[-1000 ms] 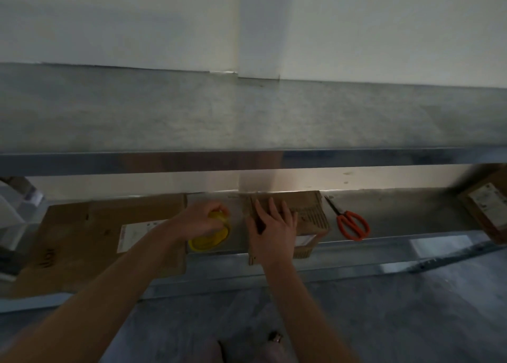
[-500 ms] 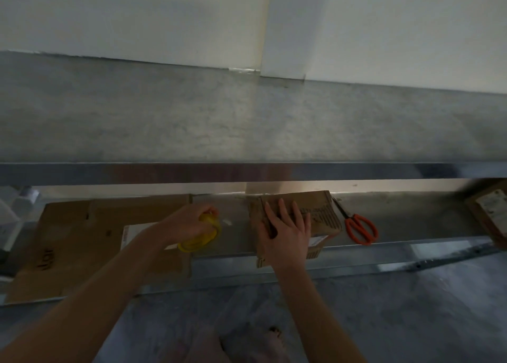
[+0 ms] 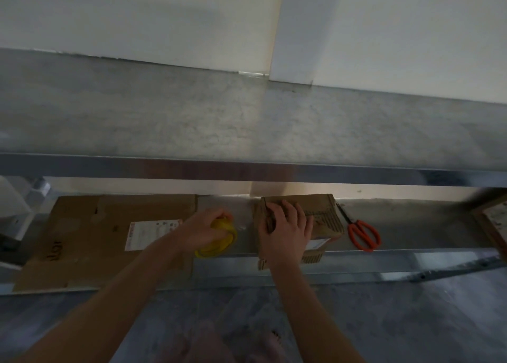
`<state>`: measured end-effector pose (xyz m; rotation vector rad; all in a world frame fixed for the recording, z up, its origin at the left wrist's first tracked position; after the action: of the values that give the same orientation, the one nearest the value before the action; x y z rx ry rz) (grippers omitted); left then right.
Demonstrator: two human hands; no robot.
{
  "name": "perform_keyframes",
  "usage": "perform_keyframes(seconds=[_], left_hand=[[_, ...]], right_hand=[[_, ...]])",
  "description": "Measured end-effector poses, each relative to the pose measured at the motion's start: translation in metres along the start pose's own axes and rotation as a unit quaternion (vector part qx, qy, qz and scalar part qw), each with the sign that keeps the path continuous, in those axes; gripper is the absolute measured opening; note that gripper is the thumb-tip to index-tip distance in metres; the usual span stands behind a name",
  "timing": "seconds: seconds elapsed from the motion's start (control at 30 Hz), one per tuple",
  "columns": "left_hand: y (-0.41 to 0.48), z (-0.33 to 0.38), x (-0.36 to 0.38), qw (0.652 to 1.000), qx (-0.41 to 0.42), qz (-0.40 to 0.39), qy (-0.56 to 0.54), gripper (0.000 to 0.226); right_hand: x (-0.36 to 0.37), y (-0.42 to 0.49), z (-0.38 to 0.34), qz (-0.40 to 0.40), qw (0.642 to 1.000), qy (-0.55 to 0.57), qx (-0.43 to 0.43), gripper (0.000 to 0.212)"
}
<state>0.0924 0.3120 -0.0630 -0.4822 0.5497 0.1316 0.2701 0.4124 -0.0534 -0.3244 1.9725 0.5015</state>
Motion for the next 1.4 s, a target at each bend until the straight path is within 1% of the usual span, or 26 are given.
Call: perform_keyframes(seconds=[0.13, 0.23, 0.3, 0.37, 0.43, 0.5, 0.57, 0.63, 0.67, 0.7, 0.77, 0.8, 0.83, 0.93, 1.0, 1.07, 1.1, 1.17, 1.23, 1.3, 1.33, 1.37, 1.4], left_hand=[[-0.014, 0.009, -0.002, 1.0, 0.005, 0.006, -0.021, 0.033], [-0.028, 0.016, -0.004, 0.999, 0.021, 0.019, -0.033, 0.032], [-0.038, 0.021, -0.006, 0.999, 0.033, 0.023, -0.037, 0.031], [-0.049, 0.026, -0.009, 0.998, 0.052, 0.029, -0.034, 0.03], [-0.059, 0.034, -0.013, 0.996, 0.078, 0.044, -0.021, 0.031], [-0.067, 0.042, -0.014, 0.992, 0.112, 0.059, 0.011, 0.032], [-0.071, 0.052, -0.011, 0.985, 0.144, 0.071, 0.066, 0.033], [-0.071, 0.062, -0.001, 0.978, 0.165, 0.071, 0.103, 0.034], [-0.071, 0.066, 0.005, 0.976, 0.173, 0.07, 0.109, 0.034], [-0.071, 0.069, 0.01, 0.975, 0.179, 0.073, 0.113, 0.034], [-0.07, 0.071, 0.016, 0.972, 0.179, 0.089, 0.123, 0.035], [-0.07, 0.07, 0.018, 0.972, 0.176, 0.096, 0.124, 0.037], [-0.07, 0.069, 0.019, 0.972, 0.173, 0.098, 0.123, 0.039], [-0.074, 0.064, 0.022, 0.981, 0.16, 0.065, 0.088, 0.046], [-0.077, 0.056, 0.024, 0.991, 0.136, 0.016, 0.011, 0.042], [-0.077, 0.042, 0.025, 0.993, 0.116, -0.008, -0.024, 0.048], [-0.078, 0.036, 0.024, 0.994, 0.11, 0.002, -0.012, 0.055], [-0.079, 0.028, 0.018, 0.992, 0.112, 0.047, 0.029, 0.066], [-0.078, 0.022, 0.01, 0.986, 0.118, 0.101, 0.058, 0.063], [-0.073, 0.014, -0.002, 0.98, 0.094, 0.15, 0.091, 0.052], [-0.07, 0.008, -0.008, 0.977, 0.074, 0.164, 0.118, 0.047], [-0.068, 0.003, -0.01, 0.972, 0.061, 0.168, 0.153, 0.046], [-0.066, -0.001, -0.009, 0.966, 0.059, 0.164, 0.19, 0.047]], right_hand=[[-0.002, -0.002, 0.003, 0.01, 1.0, 0.003, -0.013, 0.032], [-0.002, 0.0, 0.003, -0.012, 0.999, -0.004, -0.032, 0.036], [-0.004, -0.002, 0.0, -0.031, 0.997, 0.012, -0.073, 0.044], [-0.014, -0.01, -0.002, -0.022, 0.987, 0.065, -0.142, 0.049], [-0.031, -0.022, -0.002, 0.011, 0.971, 0.113, -0.21, 0.047], [-0.045, -0.035, -0.001, 0.023, 0.96, 0.146, -0.236, 0.045], [-0.051, -0.046, -0.006, -0.018, 0.963, 0.18, -0.198, 0.054], [-0.047, -0.052, -0.014, -0.092, 0.961, 0.221, -0.139, 0.06], [-0.044, -0.053, -0.018, -0.114, 0.956, 0.244, -0.117, 0.056], [-0.043, -0.052, -0.02, -0.122, 0.952, 0.264, -0.1, 0.046], [-0.042, -0.048, -0.019, -0.115, 0.95, 0.281, -0.079, 0.02], [-0.043, -0.046, -0.018, -0.109, 0.953, 0.273, -0.078, 0.009], [-0.044, -0.046, -0.018, -0.105, 0.956, 0.261, -0.085, 0.003], [-0.046, -0.047, -0.017, -0.09, 0.961, 0.239, -0.102, 0.004], [-0.048, -0.048, -0.015, -0.08, 0.959, 0.259, -0.084, 0.004], [-0.049, -0.05, -0.014, -0.07, 0.954, 0.283, -0.066, 0.004], [-0.049, -0.052, -0.016, -0.067, 0.953, 0.288, -0.067, 0.005], [-0.047, -0.061, -0.025, -0.065, 0.953, 0.285, -0.078, 0.007], [-0.041, -0.074, -0.033, -0.06, 0.954, 0.279, -0.089, 0.011], [-0.032, -0.089, -0.038, -0.046, 0.953, 0.286, -0.086, 0.016], [-0.025, -0.095, -0.037, -0.043, 0.951, 0.299, -0.068, 0.019], [-0.016, -0.099, -0.032, -0.049, 0.945, 0.323, -0.029, 0.023], [-0.006, -0.102, -0.027, -0.061, 0.931, 0.36, 0.025, 0.024]])
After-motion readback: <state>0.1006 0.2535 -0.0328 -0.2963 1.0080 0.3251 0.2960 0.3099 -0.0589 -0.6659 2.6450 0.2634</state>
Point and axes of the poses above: each hand's wrist, its own y-axis towards the middle knuckle, its own x-axis out of the palm, z = x × y, the point moved 6 cm from there along y, towards the middle knuckle, and after that the axes turned 5 degrees about -x, right-handed, at the moved point
